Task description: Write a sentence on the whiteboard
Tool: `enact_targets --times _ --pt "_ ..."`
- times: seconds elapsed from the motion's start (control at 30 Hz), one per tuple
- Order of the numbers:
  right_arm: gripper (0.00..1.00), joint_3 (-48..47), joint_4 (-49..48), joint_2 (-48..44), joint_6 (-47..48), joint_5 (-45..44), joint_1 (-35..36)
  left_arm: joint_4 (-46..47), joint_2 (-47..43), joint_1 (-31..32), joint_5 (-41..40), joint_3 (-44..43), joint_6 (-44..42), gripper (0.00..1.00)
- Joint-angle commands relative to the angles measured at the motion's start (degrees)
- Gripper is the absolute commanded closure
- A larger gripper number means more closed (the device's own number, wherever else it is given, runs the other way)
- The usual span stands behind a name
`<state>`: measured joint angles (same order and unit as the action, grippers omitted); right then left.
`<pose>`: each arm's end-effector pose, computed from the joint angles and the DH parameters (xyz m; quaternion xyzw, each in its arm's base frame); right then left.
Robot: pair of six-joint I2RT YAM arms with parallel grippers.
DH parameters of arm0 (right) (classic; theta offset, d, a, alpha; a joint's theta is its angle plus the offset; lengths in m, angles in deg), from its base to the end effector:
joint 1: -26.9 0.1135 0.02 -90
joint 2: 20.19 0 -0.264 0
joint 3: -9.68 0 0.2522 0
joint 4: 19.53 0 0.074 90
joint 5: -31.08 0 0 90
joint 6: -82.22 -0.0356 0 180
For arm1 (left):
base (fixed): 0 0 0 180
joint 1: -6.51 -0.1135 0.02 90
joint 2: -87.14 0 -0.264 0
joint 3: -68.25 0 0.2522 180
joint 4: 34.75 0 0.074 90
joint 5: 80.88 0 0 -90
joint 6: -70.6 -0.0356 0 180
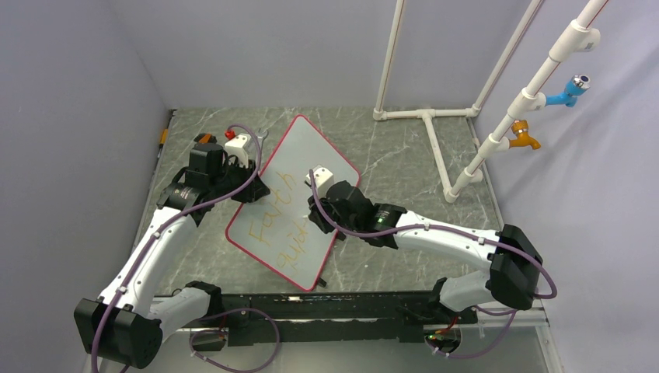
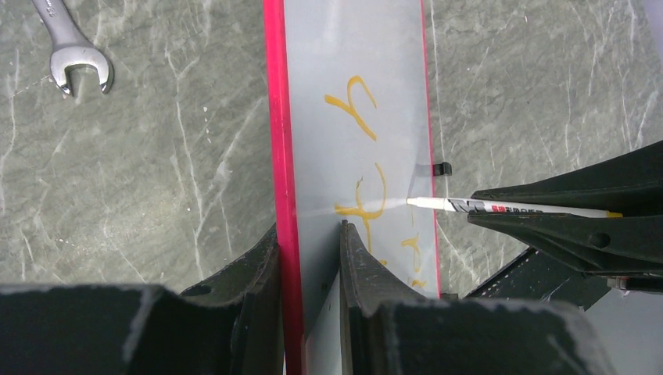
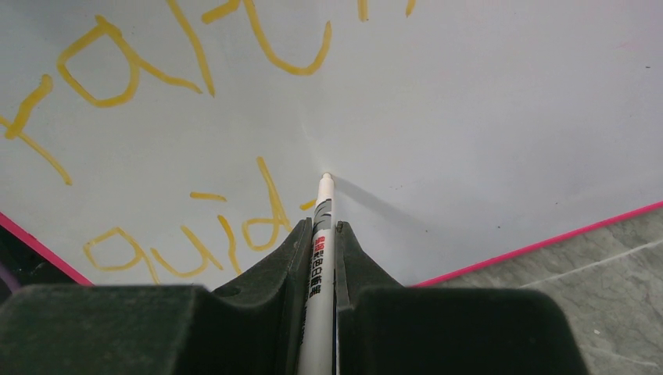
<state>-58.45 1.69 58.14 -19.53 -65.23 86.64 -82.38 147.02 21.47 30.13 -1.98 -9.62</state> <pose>0.1587 0.2642 0.2704 -0.3295 0.8065 0.2464 0.4245 0.2102 -0.0694 0.3222 0.1207 0.8764 -0.2531 0.3914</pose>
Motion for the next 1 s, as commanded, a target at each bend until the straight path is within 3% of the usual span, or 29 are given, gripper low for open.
enact_targets --times 0.0,0.47,0.97 --pt "1.0 -1.66 -2.34 0.58 0.27 3.52 0.11 1.9 -0.18 0.07 -5.98 -0.12 -7.23 1.0" --pt "1.0 3.38 -2.84 -1.39 -1.23 5.26 1.53 1.99 -0.19 0.06 -6.15 -0.04 -7.2 1.0" --pt "1.0 6.46 -0.76 -2.83 -1.83 0.44 1.69 1.92 -0.11 0.07 -6.43 0.07 -7.15 1.0"
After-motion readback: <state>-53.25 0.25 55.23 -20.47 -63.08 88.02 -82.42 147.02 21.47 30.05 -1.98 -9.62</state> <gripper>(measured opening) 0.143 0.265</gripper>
